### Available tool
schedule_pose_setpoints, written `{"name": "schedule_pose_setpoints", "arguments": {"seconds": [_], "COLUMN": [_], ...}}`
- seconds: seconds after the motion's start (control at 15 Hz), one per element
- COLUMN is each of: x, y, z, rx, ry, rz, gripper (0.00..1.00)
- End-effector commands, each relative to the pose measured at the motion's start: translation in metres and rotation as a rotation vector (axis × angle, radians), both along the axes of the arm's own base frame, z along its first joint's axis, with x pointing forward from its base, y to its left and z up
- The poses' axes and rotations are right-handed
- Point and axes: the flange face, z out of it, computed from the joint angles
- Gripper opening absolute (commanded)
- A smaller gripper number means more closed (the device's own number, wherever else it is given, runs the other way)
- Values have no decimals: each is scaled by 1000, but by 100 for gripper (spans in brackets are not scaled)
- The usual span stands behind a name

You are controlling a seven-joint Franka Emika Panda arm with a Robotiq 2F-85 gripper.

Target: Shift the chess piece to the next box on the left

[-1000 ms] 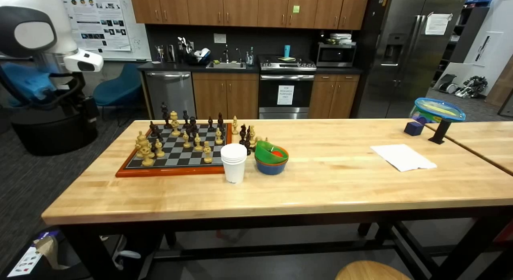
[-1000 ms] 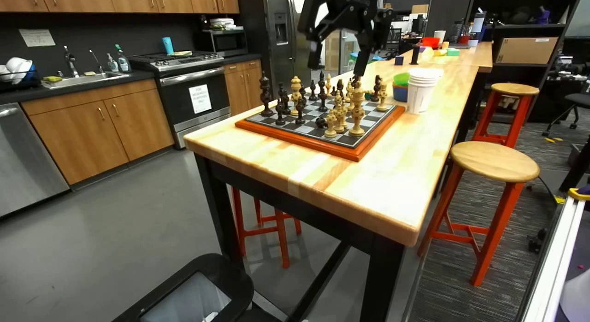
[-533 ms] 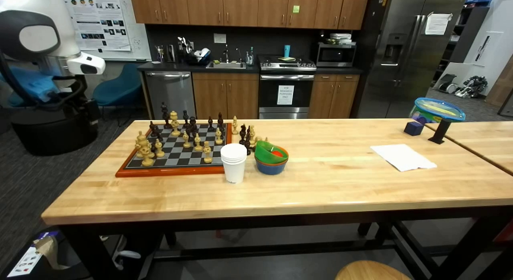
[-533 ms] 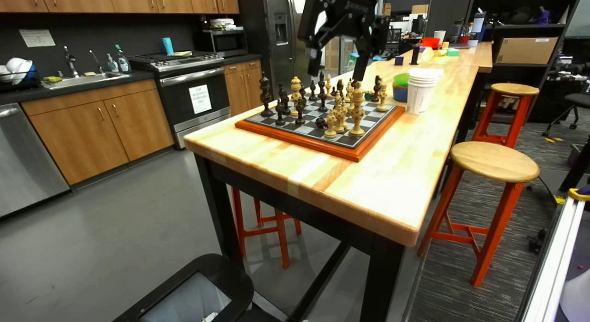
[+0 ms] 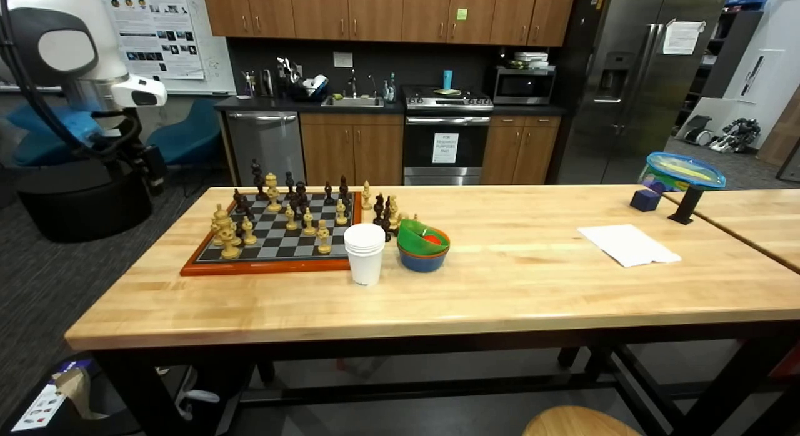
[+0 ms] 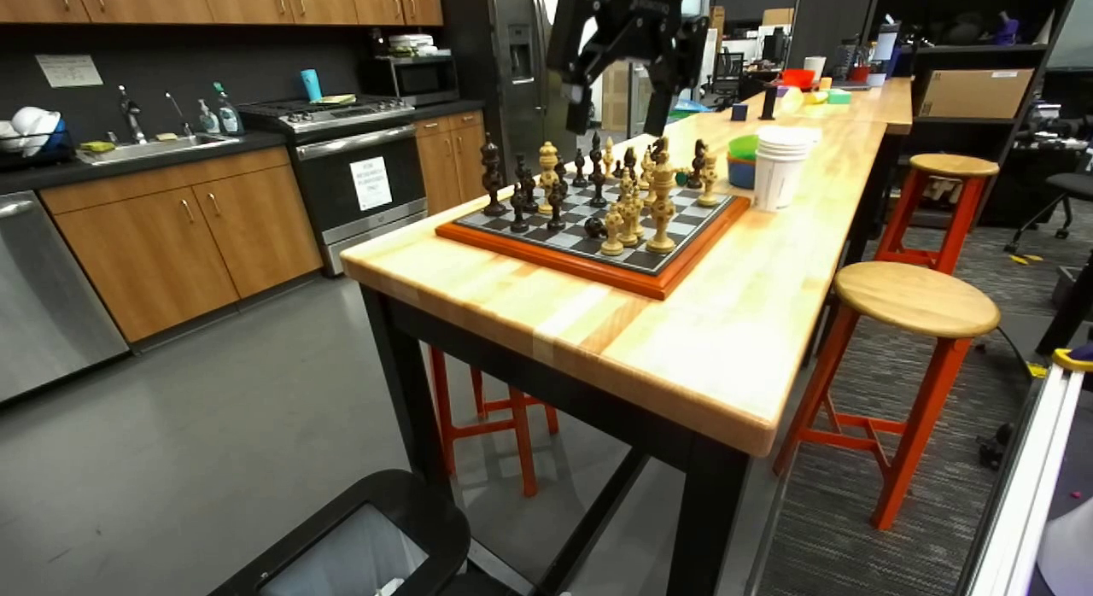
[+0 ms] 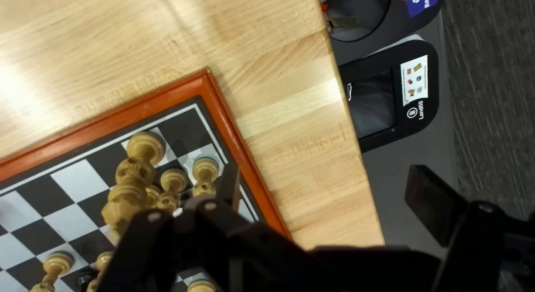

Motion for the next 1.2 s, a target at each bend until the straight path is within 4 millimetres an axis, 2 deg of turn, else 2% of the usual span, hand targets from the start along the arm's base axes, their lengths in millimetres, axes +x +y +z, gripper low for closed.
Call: {"name": "schedule_pose_setpoints", "arguments": {"seconds": [0.0,0.73,1.13], "x": [16,45,55], "y": [1,0,-6], "z": [10,18,11], "rx": [-48,-163,-209], "ry": [-26,-70,-57], "rz": [50,152,214], "gripper": [100,100,100]}}
